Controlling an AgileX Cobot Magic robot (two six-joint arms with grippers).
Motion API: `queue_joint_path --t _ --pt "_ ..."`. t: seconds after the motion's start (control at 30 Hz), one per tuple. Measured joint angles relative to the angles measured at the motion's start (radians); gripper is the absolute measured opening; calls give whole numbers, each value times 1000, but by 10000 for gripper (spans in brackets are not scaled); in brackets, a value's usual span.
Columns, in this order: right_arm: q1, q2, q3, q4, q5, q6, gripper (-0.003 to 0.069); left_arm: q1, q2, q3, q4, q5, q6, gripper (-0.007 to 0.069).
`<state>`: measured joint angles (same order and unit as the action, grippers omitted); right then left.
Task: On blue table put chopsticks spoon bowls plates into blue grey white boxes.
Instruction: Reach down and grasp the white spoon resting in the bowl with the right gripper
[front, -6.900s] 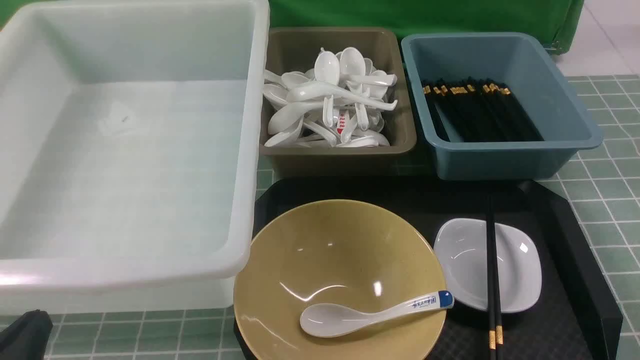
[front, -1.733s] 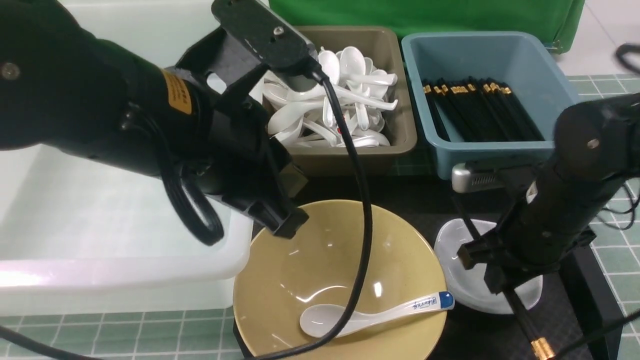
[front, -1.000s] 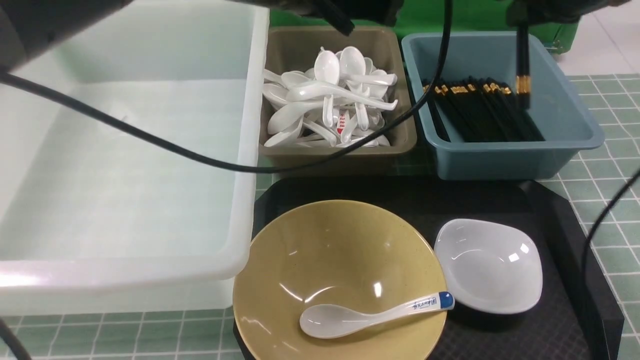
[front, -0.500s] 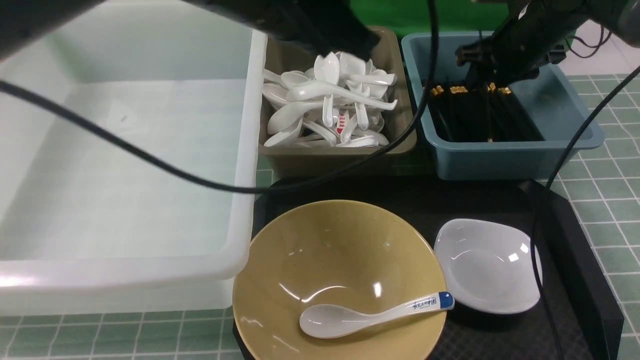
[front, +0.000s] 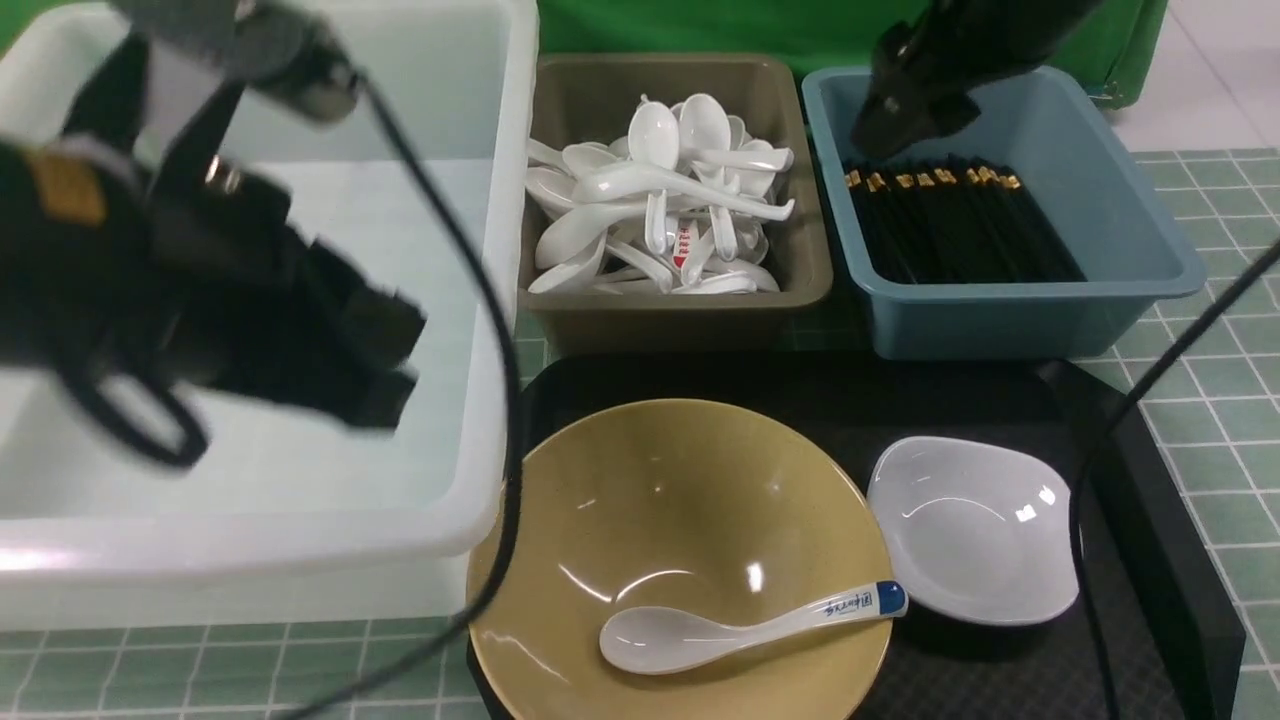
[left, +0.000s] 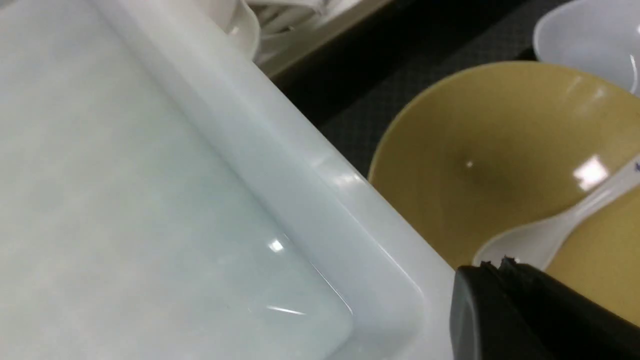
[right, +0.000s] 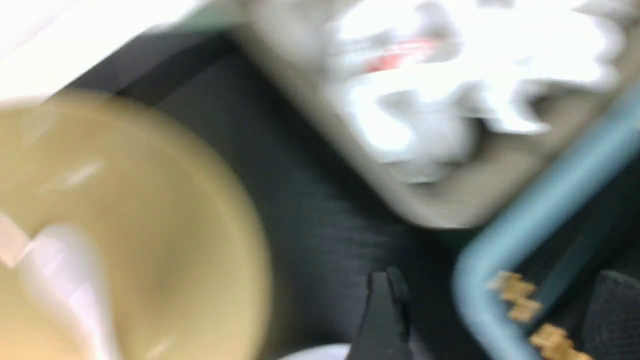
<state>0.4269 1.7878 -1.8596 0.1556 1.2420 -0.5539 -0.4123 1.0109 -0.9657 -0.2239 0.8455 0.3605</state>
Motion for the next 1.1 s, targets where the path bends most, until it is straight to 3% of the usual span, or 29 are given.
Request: queue_joint_path --t 0.27,0.47,0.77,1.1 --pt "189 -35 247 9 0 -206 536 0 -101 97 -37 3 52 -12" --pt "254 33 379 6 -3 -341 536 1 -108 109 -38 8 56 -12" --pt "259 162 386 13 -29 -340 531 3 -108 110 -39 8 64 -12" --pt "316 178 387 1 -29 -307 355 3 -108 111 -42 -31 64 -12"
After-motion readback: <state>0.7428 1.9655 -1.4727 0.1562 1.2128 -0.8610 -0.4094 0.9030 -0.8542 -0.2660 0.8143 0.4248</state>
